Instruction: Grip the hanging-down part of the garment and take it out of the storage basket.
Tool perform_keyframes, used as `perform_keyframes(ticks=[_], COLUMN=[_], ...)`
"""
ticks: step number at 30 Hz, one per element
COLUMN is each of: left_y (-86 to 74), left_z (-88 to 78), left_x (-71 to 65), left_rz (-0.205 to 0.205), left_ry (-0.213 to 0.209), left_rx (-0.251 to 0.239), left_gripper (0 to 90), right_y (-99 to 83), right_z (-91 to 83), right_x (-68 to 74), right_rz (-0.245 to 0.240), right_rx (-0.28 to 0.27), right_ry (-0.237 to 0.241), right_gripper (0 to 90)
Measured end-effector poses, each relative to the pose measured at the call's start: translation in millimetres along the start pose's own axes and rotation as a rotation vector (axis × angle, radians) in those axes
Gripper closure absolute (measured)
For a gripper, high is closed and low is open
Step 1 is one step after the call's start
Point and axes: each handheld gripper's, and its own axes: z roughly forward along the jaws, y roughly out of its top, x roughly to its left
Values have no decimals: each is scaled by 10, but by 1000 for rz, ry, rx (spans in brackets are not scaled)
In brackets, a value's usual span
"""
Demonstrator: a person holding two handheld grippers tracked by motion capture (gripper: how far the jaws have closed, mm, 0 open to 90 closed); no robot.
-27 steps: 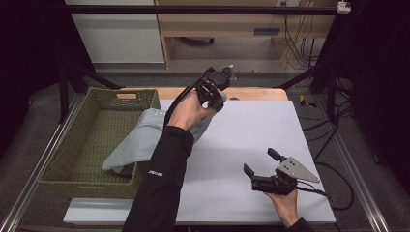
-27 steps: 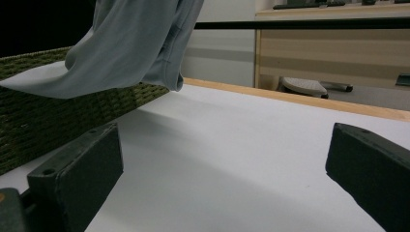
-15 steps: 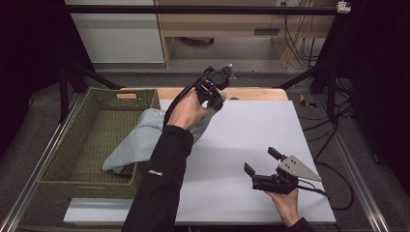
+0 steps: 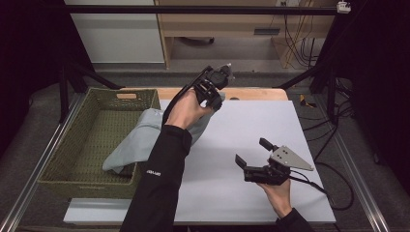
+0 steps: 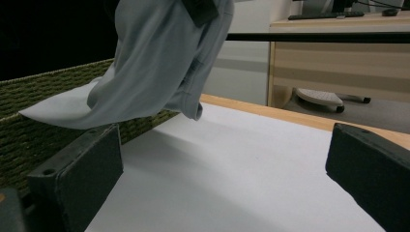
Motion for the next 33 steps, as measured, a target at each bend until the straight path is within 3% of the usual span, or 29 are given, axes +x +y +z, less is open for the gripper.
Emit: perform_keyframes(ticks=[19, 33], left_y=[1, -16], left_z=[-25, -52], left_x=[12, 38], left_rz=[-1, 2], left_ry=[4, 11], left_rx=[-3, 1], left_gripper=[816, 816], right_y=[139, 97], right_z=[517, 880], right_x=[229, 428], right_rz=[-43, -25], right_rx=[34, 55], right_ry=[62, 108], right_gripper=[3, 4])
